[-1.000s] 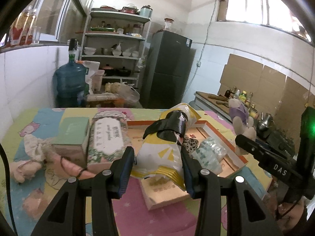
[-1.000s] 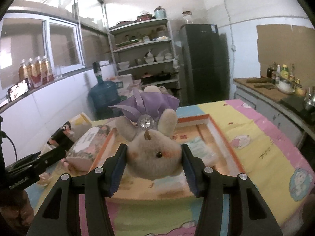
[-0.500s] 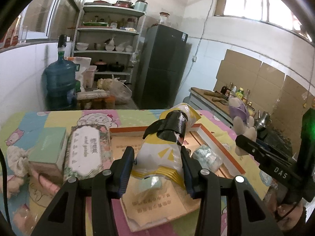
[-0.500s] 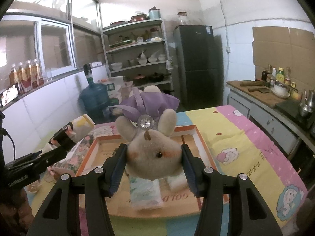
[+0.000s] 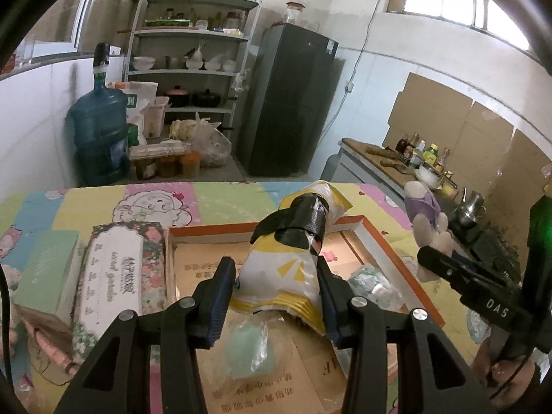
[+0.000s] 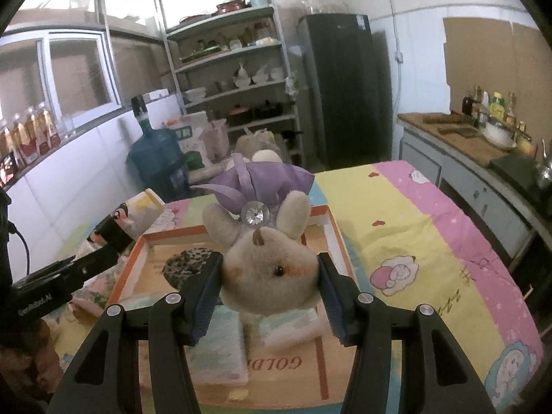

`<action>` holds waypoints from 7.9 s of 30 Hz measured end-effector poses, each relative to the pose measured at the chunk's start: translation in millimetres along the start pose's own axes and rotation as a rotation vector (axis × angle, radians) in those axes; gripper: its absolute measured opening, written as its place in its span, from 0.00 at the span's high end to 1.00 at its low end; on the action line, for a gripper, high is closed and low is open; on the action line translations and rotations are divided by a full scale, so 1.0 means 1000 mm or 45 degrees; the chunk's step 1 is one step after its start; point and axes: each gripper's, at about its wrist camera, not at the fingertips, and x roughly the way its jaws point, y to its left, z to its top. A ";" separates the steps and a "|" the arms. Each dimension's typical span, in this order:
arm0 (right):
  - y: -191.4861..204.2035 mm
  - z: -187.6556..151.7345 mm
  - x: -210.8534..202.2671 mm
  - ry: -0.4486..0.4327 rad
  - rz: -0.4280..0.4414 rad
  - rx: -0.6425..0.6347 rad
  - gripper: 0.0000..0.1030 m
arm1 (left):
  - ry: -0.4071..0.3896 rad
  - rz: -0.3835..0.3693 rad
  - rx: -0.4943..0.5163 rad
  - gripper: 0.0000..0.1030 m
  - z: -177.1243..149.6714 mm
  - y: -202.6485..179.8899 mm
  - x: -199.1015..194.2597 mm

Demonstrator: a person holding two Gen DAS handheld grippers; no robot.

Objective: Organize soft objects
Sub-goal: 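Carry the snack bag and white bunny over the cardboard tray with both tools, then open both tools to drop the snack bag and bunny into the tray, then move both tools back toward the remaining plush toys, then grasp the bagged pink ball with the right tool while the left tool grasps the pink-dressed beige bunny, then carry the pink ball and beige bunny over the cardboard tray with both tools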

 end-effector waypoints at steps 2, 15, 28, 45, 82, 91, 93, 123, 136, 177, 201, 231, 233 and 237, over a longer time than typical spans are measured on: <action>-0.004 0.003 0.005 0.011 -0.002 -0.004 0.46 | 0.017 0.010 0.000 0.55 0.002 -0.001 0.008; -0.006 0.015 0.049 0.159 0.013 -0.069 0.46 | 0.123 0.088 -0.008 0.55 0.008 0.004 0.045; 0.002 0.010 0.088 0.306 0.040 -0.092 0.46 | 0.244 0.135 0.015 0.55 -0.004 0.006 0.066; 0.007 0.008 0.106 0.343 0.040 -0.114 0.44 | 0.315 0.108 -0.007 0.54 -0.007 0.007 0.081; 0.103 -0.040 -0.051 -0.262 0.038 -0.058 0.40 | -0.382 0.162 0.151 0.13 -0.006 0.041 -0.091; 0.153 -0.057 -0.057 -0.258 0.124 -0.070 0.40 | -0.431 0.234 0.128 0.13 -0.017 0.075 -0.136; 0.164 -0.060 -0.057 -0.247 0.147 -0.073 0.40 | -0.433 0.235 0.114 0.13 -0.019 0.083 -0.144; 0.268 -0.088 -0.052 -0.148 0.290 -0.261 0.29 | -0.468 0.420 -0.098 0.13 -0.078 0.192 -0.222; 0.288 -0.110 -0.027 -0.020 0.345 -0.260 0.29 | -0.438 0.462 -0.240 0.13 -0.108 0.244 -0.233; 0.348 -0.157 0.038 0.335 0.645 -0.337 0.42 | 0.145 0.065 0.714 0.28 -0.090 0.251 -0.111; 0.326 -0.149 0.031 0.298 0.637 -0.281 0.42 | 0.017 0.002 0.429 0.71 -0.098 0.252 -0.153; 0.227 -0.092 -0.042 -0.041 0.459 -0.123 0.42 | -0.229 -0.001 0.063 0.71 -0.075 0.135 -0.180; 0.215 -0.088 -0.047 -0.063 0.434 -0.114 0.42 | -0.226 -0.008 0.042 0.71 -0.073 0.125 -0.174; 0.185 -0.081 -0.059 -0.109 0.376 -0.078 0.42 | -0.225 -0.009 0.026 0.71 -0.068 0.105 -0.163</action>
